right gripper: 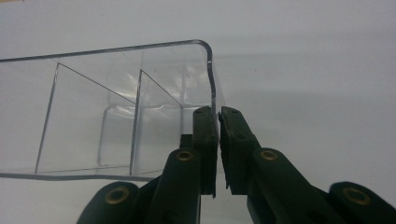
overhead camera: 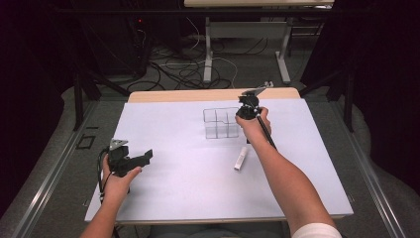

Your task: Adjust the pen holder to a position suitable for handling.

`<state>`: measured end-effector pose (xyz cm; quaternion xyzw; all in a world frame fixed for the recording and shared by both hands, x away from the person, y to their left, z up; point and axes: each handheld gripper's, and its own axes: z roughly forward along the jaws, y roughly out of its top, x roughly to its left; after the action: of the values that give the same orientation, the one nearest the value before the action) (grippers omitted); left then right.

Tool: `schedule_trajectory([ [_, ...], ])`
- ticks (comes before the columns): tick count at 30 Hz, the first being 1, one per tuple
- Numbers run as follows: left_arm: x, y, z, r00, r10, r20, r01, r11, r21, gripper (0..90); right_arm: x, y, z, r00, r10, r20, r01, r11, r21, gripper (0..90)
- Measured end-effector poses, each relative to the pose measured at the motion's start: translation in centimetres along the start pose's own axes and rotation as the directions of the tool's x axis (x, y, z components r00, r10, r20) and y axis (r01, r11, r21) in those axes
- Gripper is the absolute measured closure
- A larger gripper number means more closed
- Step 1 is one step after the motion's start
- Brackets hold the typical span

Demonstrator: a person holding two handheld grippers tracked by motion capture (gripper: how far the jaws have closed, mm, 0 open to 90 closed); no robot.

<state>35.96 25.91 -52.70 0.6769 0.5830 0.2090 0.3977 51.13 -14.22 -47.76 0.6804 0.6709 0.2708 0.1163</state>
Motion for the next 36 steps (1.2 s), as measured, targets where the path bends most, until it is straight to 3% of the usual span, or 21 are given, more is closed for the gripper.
schedule_trajectory([
  [3,0.0,0.0,0.0,1.0,-0.001,0.001,0.001,1.0,-0.003,3.2,0.3,-0.4,-0.2,0.9999,0.009,-0.005,-0.009,1.0,0.01,84.9],
  [18,-0.2,0.0,0.1,1.0,-0.002,0.001,0.002,1.0,0.0,3.2,1.6,-3.3,-1.7,0.997,-0.057,-0.053,0.059,0.997,0.05,84.8],
  [36,-0.2,-0.1,0.2,1.0,-0.006,0.001,0.006,1.0,0.003,3.2,1.6,-5.5,-3.3,0.9893,-0.044,-0.139,0.056,0.995,0.084,81.1],
])
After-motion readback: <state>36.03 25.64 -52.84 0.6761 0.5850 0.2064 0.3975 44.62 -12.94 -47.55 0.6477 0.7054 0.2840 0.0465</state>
